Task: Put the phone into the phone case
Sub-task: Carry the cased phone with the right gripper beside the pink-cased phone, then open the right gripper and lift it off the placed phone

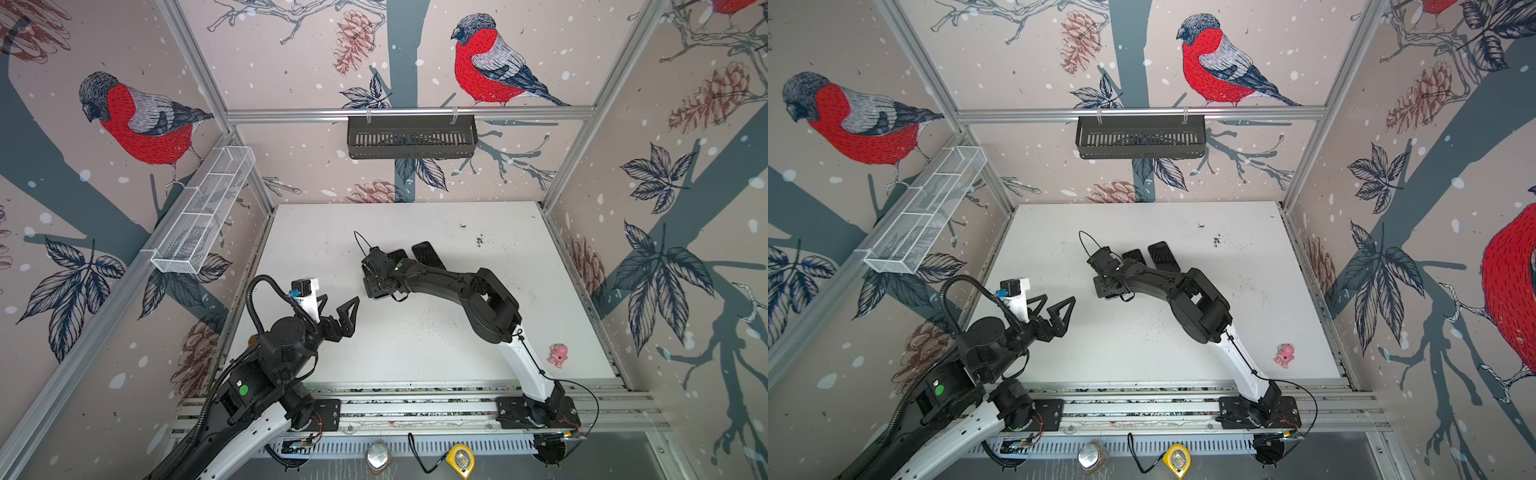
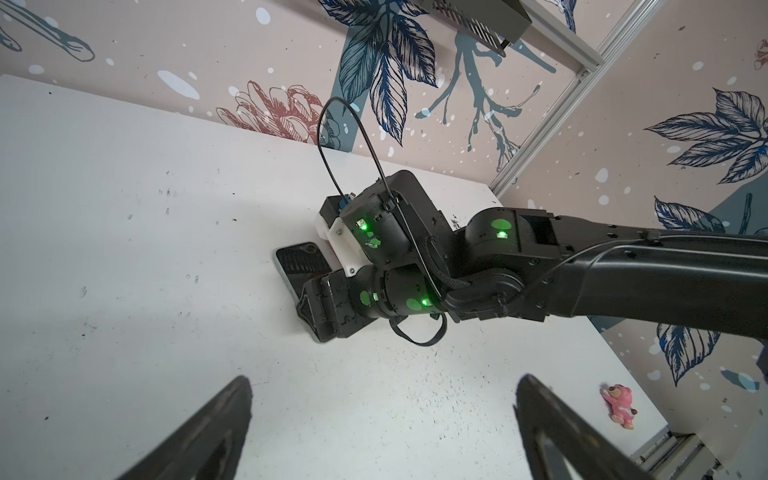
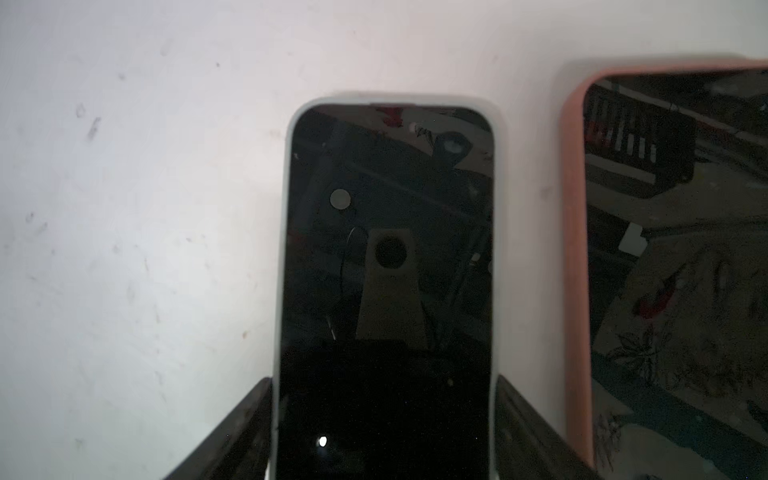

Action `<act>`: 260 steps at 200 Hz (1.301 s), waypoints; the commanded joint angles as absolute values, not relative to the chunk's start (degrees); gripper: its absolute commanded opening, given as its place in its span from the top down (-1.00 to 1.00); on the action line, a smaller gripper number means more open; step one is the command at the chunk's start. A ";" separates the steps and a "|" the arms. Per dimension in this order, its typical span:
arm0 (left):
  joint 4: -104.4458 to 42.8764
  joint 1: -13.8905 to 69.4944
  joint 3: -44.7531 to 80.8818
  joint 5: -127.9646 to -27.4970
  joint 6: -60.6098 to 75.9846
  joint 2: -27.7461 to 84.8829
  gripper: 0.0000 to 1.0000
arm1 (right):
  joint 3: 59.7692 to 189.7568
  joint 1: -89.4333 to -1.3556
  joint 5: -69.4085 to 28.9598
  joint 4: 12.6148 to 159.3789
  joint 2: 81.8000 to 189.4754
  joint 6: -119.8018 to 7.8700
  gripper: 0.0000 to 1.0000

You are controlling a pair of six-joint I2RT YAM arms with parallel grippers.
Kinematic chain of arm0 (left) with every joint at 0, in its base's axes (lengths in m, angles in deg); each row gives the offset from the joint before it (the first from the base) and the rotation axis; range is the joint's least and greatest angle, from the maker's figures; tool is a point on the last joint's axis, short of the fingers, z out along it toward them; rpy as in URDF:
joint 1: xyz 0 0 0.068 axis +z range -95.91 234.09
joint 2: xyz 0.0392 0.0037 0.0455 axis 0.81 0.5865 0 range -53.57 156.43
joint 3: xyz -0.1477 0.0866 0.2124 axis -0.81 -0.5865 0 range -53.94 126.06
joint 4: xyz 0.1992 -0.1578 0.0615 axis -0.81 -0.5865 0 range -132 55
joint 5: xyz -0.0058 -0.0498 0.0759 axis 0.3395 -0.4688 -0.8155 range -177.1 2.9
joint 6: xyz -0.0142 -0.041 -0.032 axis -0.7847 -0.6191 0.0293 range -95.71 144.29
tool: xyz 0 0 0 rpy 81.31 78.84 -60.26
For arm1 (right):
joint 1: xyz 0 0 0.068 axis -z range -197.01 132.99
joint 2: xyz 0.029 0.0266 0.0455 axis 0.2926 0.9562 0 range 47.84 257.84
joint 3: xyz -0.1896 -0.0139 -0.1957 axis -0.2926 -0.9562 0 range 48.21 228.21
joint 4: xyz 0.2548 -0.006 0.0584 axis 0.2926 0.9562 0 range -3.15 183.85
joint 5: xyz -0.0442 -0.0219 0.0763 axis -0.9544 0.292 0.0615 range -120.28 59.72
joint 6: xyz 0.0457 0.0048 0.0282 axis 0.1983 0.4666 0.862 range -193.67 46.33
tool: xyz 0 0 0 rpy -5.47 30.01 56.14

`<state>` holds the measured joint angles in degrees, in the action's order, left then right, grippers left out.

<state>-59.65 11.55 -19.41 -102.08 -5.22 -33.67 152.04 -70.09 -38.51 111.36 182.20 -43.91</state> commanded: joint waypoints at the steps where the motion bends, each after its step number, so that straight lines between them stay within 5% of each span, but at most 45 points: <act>1: -57.43 11.71 -19.62 -101.19 -4.36 -33.61 -0.96 | 153.11 -69.75 -34.59 118.64 185.05 -42.90 -0.54; 74: -57.24 11.73 -19.66 -100.30 -4.01 -33.25 -0.96 | 155.45 -69.47 -33.87 118.98 184.76 -43.19 -0.74; 132: -57.57 11.68 -19.31 -99.68 -3.67 -31.66 -0.96 | 154.66 -68.50 -37.36 118.49 174.65 -44.92 -0.79; 260: -56.94 12.78 -19.31 -99.79 -3.40 -26.30 -0.96 | 103.42 -53.63 -40.17 103.38 125.05 -46.89 -0.80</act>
<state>-59.47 12.47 -19.50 -99.20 -3.78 -26.90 108.76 -56.91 -39.97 107.03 131.19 -45.68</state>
